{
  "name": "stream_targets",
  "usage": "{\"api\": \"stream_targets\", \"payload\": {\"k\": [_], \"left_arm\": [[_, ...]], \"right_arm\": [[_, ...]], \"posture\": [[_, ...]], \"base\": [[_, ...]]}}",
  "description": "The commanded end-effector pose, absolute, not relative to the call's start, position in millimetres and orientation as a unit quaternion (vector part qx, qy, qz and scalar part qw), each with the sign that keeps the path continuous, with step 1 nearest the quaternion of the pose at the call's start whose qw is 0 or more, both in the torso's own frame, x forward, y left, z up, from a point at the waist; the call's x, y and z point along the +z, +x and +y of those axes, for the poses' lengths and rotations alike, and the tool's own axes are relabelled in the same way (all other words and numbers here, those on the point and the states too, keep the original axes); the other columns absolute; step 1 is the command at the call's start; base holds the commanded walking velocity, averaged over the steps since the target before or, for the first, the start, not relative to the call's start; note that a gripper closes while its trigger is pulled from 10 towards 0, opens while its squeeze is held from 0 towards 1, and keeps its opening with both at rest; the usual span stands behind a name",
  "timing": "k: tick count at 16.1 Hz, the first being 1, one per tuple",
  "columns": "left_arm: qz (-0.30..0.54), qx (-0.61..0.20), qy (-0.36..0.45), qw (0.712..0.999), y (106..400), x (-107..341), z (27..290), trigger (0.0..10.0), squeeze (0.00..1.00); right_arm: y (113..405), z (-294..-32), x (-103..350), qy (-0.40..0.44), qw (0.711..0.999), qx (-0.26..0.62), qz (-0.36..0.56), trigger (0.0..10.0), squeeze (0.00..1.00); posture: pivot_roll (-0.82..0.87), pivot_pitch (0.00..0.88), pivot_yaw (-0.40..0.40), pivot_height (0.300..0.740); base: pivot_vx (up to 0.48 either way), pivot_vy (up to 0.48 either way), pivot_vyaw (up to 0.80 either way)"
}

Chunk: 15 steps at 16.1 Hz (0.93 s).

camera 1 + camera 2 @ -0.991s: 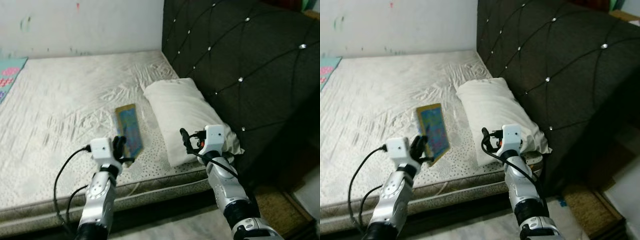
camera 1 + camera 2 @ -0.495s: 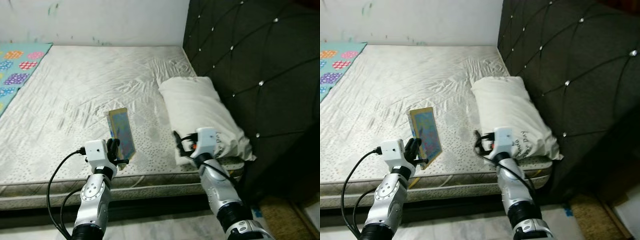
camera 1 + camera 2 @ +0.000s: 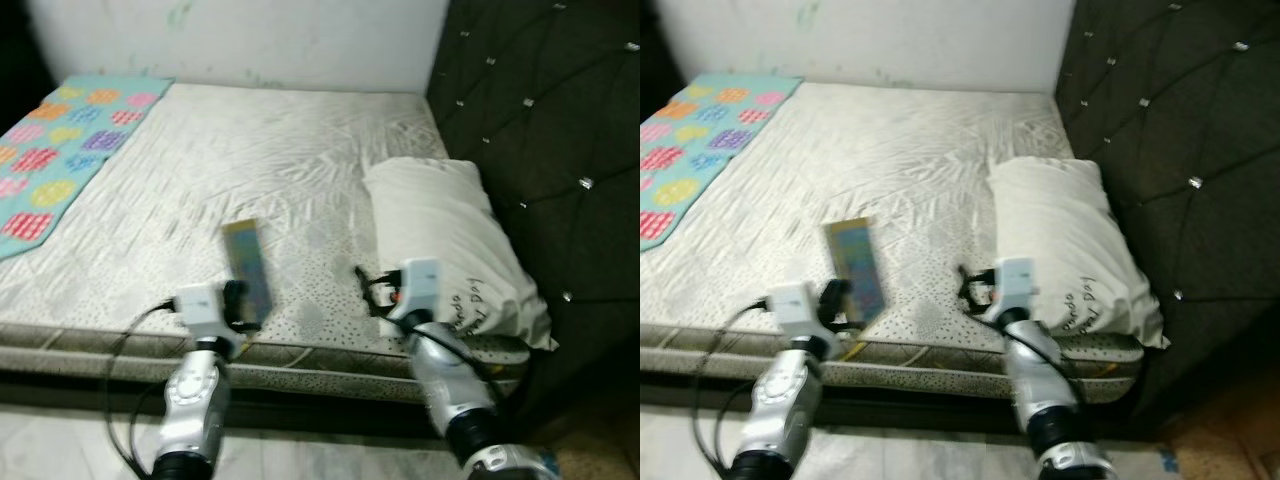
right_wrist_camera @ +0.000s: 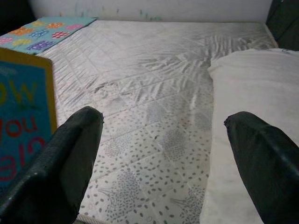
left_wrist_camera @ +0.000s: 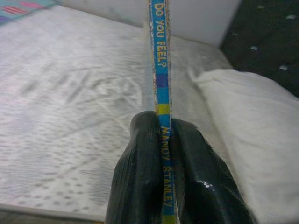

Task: Clean up the room

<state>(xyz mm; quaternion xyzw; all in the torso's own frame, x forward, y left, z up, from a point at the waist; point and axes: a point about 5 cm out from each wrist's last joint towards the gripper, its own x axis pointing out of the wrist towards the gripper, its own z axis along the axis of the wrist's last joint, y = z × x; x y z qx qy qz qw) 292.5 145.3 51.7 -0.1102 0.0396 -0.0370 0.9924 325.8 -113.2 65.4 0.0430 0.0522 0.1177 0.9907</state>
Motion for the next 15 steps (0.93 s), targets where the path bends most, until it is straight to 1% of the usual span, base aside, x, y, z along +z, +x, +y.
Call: {"api": "stream_targets", "payload": {"k": [1, 13, 15], "left_arm": [[0.012, -0.04, -0.102, 0.994, 296.3, 62.4, 149.1, 10.0, 0.0], [0.013, -0.042, -0.102, 0.994, 296.4, 62.1, 148.7, 10.0, 0.0], [0.012, -0.043, -0.099, 0.994, 296.4, 62.0, 149.1, 10.0, 0.0]], "right_arm": [[327.7, -106.9, 70.6, 0.047, 0.99, 0.127, 0.043, 10.0, 0.0], [327.8, -107.7, 70.7, 0.049, 0.99, 0.125, 0.042, 10.0, 0.0], [327.6, -107.1, 70.5, 0.049, 0.99, 0.125, 0.043, 10.0, 0.0]], "posture": [[-0.05, 0.0, -0.013, 0.74], [-0.05, 0.0, -0.013, 0.74], [-0.05, 0.0, -0.011, 0.74]], "base": [[0.326, 0.0, 0.0], [0.342, 0.0, 0.0], [0.0, 0.0, 0.0]]}}
